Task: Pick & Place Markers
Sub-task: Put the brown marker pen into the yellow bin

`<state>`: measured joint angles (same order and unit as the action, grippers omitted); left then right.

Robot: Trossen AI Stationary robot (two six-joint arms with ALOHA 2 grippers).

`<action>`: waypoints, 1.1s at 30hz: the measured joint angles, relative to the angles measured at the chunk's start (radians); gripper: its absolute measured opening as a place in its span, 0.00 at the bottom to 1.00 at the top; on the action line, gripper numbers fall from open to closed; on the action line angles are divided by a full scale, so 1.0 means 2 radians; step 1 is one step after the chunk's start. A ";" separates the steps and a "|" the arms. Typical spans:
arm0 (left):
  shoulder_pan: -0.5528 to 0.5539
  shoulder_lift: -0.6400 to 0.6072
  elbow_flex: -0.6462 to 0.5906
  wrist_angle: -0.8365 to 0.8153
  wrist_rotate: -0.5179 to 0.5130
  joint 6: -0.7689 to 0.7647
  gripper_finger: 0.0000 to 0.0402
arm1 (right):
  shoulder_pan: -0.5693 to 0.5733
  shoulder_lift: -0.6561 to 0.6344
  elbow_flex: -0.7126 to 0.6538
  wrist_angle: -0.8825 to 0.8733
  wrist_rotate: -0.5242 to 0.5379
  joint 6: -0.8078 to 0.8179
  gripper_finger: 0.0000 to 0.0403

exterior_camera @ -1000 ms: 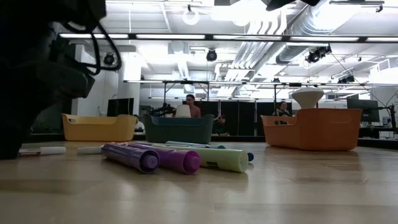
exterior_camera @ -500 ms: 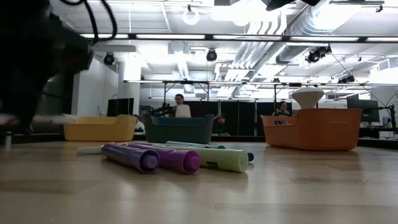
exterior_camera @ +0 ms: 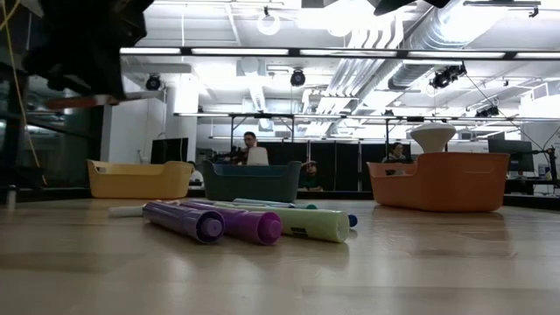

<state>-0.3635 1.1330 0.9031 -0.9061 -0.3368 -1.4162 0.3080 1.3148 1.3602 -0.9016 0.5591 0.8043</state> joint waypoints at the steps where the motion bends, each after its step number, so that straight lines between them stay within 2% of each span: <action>1: 0.012 -0.006 0.000 0.000 -0.003 0.011 0.05 | 0.000 0.000 0.000 0.000 0.002 0.000 0.51; 10: 0.142 -0.026 0.000 0.043 0.015 0.143 0.05 | 0.000 0.000 0.000 -0.002 0.018 -0.001 0.51; 17: 0.268 -0.024 0.000 0.075 0.065 0.260 0.05 | 0.000 0.000 0.000 -0.015 0.018 -0.001 0.51; 26: 0.430 -0.024 0.000 0.074 0.128 0.396 0.05 | 0.000 0.000 0.000 -0.019 0.021 0.002 0.51; 33: 0.522 -0.024 0.000 0.078 0.168 0.475 0.05 | 0.000 0.000 0.000 -0.019 0.022 0.004 0.51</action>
<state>0.6811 1.0847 0.9035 -0.7506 -0.0016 -0.4670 0.3077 1.3148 1.3602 -0.9390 0.6033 0.8128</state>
